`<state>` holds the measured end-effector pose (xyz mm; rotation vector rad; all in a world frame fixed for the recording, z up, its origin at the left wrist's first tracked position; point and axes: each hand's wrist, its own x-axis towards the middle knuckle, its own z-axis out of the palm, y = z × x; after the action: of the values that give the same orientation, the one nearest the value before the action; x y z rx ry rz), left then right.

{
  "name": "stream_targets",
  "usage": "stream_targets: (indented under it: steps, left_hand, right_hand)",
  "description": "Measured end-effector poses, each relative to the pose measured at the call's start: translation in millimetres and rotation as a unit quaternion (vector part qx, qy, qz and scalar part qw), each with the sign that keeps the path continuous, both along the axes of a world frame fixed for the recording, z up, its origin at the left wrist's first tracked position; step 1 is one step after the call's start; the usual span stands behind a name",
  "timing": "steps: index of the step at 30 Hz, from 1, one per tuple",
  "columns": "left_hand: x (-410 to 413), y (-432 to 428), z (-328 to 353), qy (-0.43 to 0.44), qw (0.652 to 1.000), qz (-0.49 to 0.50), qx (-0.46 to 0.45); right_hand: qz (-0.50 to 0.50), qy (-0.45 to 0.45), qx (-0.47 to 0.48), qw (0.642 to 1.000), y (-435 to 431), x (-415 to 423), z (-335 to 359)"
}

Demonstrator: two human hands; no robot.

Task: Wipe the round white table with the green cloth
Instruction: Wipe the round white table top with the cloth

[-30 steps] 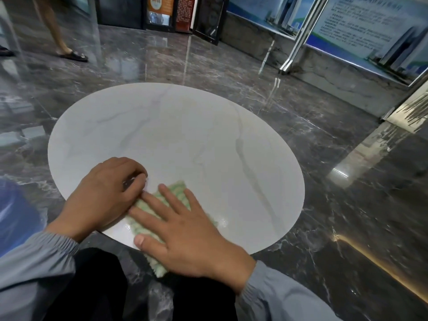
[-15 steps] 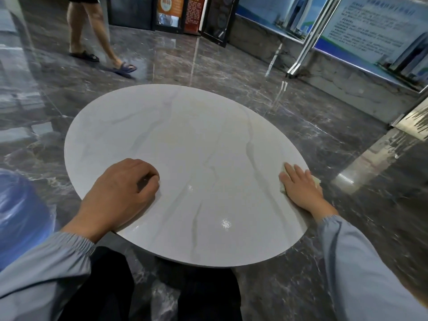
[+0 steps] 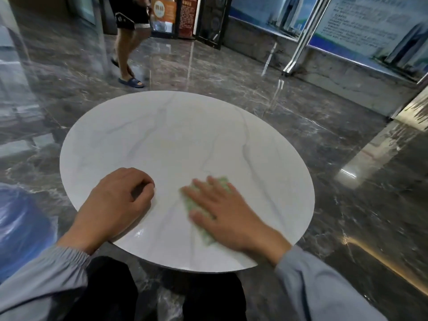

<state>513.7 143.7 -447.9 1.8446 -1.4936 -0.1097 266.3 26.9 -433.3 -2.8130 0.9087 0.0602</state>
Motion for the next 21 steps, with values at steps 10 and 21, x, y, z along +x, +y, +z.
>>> stream_targets:
  steps: [10, 21]
  left_hand:
    - [1.3, -2.0, -4.2, -0.003, 1.0, 0.014, -0.012]
    - [1.5, -1.7, -2.8, 0.018, 0.999, 0.034, -0.017]
  right_hand:
    - [-0.395, 0.013, 0.019, 0.918, -170.4, -137.4, -1.2]
    - [0.064, 0.005, -0.011, 0.998, 36.4, 35.5, -8.4]
